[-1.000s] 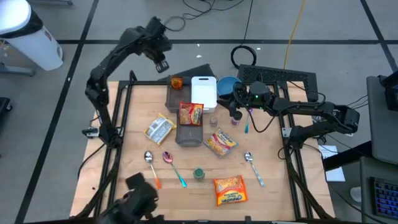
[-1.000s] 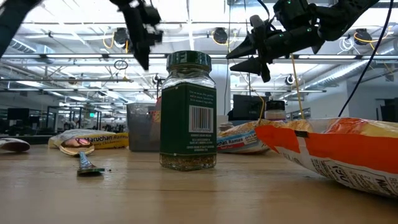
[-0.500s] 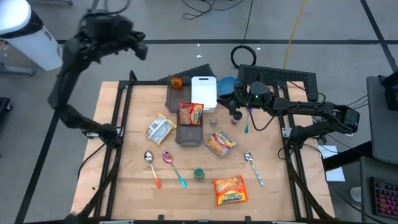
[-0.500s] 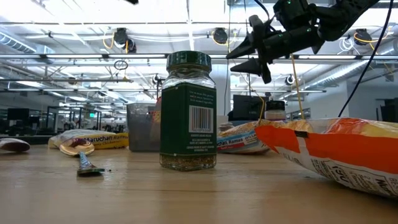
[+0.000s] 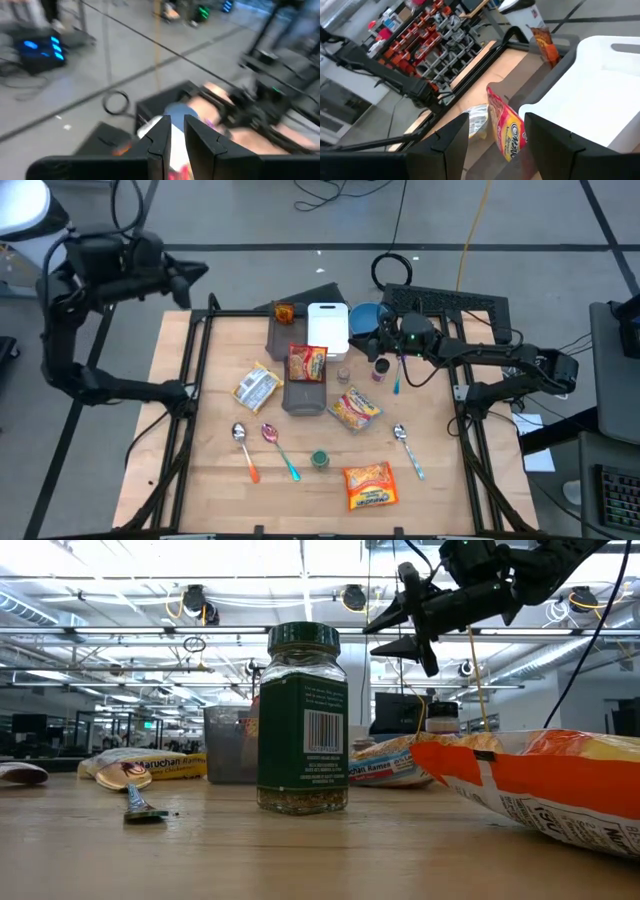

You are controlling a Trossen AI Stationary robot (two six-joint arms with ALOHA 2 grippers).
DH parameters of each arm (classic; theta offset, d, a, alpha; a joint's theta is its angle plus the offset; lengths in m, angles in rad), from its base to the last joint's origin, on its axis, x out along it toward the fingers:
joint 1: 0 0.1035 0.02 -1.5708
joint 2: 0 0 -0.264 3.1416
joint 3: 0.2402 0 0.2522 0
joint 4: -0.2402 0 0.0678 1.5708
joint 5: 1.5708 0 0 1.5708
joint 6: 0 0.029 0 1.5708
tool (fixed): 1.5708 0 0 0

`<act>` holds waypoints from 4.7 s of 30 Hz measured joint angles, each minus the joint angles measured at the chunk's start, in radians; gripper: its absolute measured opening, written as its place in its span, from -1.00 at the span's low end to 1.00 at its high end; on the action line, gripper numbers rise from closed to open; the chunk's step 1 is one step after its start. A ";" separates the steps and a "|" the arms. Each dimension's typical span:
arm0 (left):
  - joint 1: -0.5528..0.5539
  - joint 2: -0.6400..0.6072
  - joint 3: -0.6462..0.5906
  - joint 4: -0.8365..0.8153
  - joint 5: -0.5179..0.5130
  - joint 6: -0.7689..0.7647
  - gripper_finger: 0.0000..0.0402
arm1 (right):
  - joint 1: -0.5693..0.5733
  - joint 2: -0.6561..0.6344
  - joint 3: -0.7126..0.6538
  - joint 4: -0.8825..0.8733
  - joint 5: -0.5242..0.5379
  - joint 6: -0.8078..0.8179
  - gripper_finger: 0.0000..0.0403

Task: Pick & Place Food Item
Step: Put the blue spoon into the white bin

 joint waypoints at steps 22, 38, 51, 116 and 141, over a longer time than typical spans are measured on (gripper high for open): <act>-0.417 -0.011 -0.577 0.549 0.042 -0.071 -0.71 | 0.065 0.000 0.000 0.000 0.201 -0.012 -0.08; -0.529 0.010 -0.976 1.195 0.101 -0.116 -0.71 | -0.010 -0.206 0.000 -0.026 0.101 -0.192 -0.08; -0.517 0.011 -1.141 1.233 0.055 -0.183 -0.71 | -0.037 -0.498 0.206 -0.820 0.257 -0.267 -0.18; -0.442 0.003 -1.143 1.413 0.062 -0.324 -0.71 | -0.324 0.029 0.265 -0.642 0.092 -0.099 0.26; -0.187 -0.193 -1.143 1.256 0.403 -0.163 -0.71 | -0.191 0.182 0.311 -1.201 0.257 0.385 0.24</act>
